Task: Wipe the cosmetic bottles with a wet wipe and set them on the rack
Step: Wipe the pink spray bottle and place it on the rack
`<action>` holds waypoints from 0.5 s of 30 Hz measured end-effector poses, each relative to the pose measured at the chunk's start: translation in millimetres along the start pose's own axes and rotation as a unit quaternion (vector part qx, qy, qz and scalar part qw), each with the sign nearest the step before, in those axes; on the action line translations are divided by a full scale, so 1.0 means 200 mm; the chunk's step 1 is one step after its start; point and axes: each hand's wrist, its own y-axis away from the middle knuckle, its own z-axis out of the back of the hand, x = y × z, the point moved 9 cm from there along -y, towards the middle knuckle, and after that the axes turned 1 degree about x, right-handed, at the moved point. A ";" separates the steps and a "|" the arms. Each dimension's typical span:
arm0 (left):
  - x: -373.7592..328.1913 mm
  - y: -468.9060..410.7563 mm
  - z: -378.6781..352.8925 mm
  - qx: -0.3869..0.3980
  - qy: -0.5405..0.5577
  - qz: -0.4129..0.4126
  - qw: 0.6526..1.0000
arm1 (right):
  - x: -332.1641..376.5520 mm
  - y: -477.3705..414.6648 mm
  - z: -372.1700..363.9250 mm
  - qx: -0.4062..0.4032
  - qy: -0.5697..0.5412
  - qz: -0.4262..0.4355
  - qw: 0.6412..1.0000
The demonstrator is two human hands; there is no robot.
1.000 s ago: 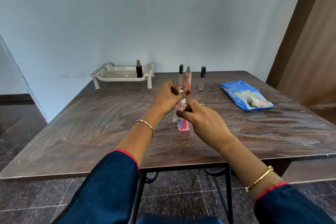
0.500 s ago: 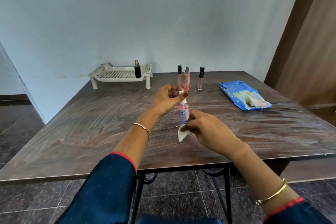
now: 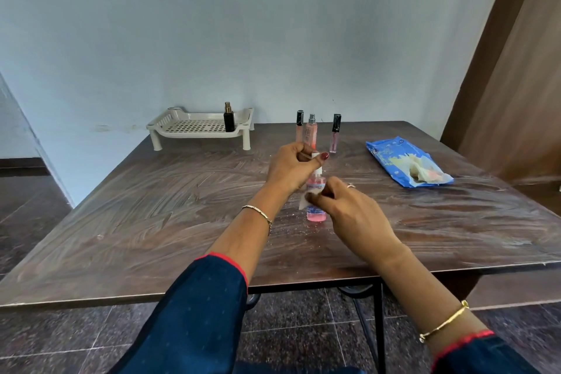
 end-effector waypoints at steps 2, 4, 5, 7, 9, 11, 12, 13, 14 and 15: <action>0.01 -0.02 -0.02 0.003 -0.011 0.007 1.000 | 0.01 0.04 -0.04 0.032 -0.001 0.006 0.999; 0.01 -0.02 -0.02 0.000 -0.016 0.009 1.000 | 0.01 0.07 -0.06 0.068 -0.017 0.006 0.998; 0.01 -0.03 -0.03 0.000 -0.017 0.008 1.000 | 0.00 0.08 -0.09 0.095 -0.027 0.005 0.995; 0.00 -0.03 -0.04 0.005 -0.021 0.009 1.000 | -0.01 0.11 -0.11 0.120 -0.057 0.002 0.991; 0.00 -0.03 -0.05 0.014 -0.023 0.011 1.000 | -0.03 0.10 -0.08 0.092 -0.085 -0.008 0.992; -0.01 -0.04 -0.05 0.020 -0.025 0.011 0.999 | -0.07 0.06 0.00 0.035 -0.094 -0.024 0.995; -0.01 -0.03 -0.05 0.021 -0.025 0.011 0.999 | -0.09 0.04 0.04 0.009 -0.090 -0.031 0.995; -0.01 -0.03 -0.04 0.021 -0.024 0.009 0.999 | -0.10 0.01 0.08 -0.015 -0.083 -0.035 0.996; -0.01 -0.03 -0.04 0.020 -0.024 0.007 0.999 | -0.10 -0.02 0.10 -0.033 -0.073 -0.033 0.996; -0.02 -0.03 -0.04 0.018 -0.026 0.006 0.999 | -0.09 -0.04 0.11 -0.040 -0.061 -0.028 0.997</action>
